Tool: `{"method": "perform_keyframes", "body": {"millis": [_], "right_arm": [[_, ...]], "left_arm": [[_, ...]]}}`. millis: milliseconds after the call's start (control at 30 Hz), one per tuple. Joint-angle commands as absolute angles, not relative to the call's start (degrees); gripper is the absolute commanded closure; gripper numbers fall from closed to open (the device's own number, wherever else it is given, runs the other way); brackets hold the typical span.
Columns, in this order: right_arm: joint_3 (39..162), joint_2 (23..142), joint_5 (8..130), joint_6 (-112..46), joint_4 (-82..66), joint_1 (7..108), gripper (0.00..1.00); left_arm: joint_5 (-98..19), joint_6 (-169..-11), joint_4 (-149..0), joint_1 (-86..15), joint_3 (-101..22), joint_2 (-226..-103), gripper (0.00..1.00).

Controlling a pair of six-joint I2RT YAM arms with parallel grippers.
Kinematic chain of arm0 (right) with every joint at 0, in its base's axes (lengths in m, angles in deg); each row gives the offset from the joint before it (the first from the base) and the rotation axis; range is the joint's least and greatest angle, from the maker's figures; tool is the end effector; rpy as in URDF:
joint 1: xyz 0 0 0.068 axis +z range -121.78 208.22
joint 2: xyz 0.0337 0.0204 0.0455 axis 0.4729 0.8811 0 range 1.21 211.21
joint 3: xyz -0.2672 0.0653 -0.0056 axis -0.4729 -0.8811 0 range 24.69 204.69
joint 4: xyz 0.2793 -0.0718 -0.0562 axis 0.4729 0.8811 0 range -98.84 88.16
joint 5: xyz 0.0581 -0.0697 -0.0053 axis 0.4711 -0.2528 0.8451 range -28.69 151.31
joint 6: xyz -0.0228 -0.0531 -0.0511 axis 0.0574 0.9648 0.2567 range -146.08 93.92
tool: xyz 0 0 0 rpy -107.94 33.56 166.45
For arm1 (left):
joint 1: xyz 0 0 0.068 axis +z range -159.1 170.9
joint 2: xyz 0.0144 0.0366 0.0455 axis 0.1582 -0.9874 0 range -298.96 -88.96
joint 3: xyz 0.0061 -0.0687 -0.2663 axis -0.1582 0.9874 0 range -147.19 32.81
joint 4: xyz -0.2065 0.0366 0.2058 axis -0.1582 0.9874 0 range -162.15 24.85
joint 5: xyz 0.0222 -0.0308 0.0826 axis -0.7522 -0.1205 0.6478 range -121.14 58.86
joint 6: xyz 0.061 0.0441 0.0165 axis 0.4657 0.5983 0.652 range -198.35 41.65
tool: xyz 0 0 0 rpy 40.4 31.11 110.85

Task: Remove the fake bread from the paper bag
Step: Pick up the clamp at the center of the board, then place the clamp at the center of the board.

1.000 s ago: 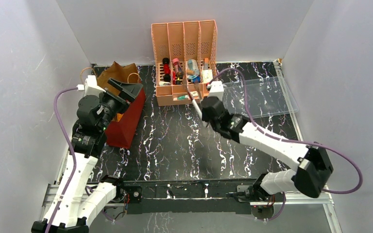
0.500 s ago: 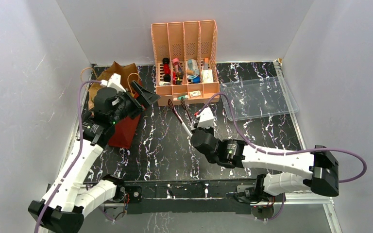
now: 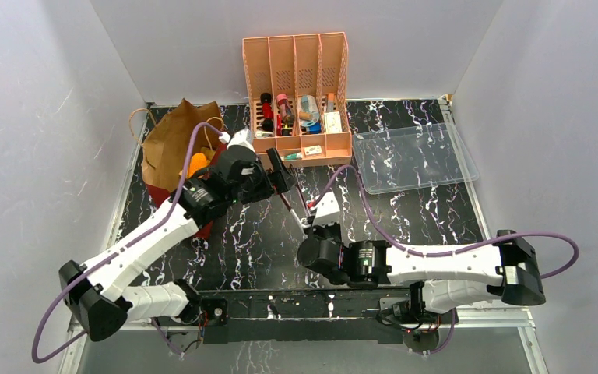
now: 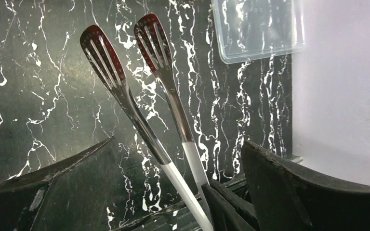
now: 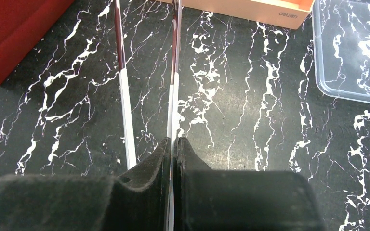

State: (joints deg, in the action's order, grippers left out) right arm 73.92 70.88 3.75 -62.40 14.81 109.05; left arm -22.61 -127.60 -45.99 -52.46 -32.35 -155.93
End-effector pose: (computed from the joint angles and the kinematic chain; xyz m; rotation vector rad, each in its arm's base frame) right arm 0.1007 0.2761 0.2460 -0.3113 1.9310 0.1429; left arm 0.2389 -0.2123 0.3448 -0.2078 2.1533 -0.8280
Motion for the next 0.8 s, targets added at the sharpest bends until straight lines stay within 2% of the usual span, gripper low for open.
{"method": "perform_keyframes", "body": {"millis": [0, 533, 767], "right_arm": [[75.06, 69.19, -3.85, -69.61, 20.12, 111.79, 1.00], [72.40, 62.76, -6.69, -71.88, 23.54, 113.87, 1.00], [72.67, 62.20, -7.43, -71.92, 24.20, 114.95, 1.00]], "left_arm": [[-14.18, -129.94, -45.80, -55.49, -31.28, -157.23, 0.02], [-10.36, -133.91, -48.89, -58.58, -30.36, -164.92, 0.07], [-10.01, -134.21, -50.82, -58.57, -29.66, -166.34, 0.13]]}}
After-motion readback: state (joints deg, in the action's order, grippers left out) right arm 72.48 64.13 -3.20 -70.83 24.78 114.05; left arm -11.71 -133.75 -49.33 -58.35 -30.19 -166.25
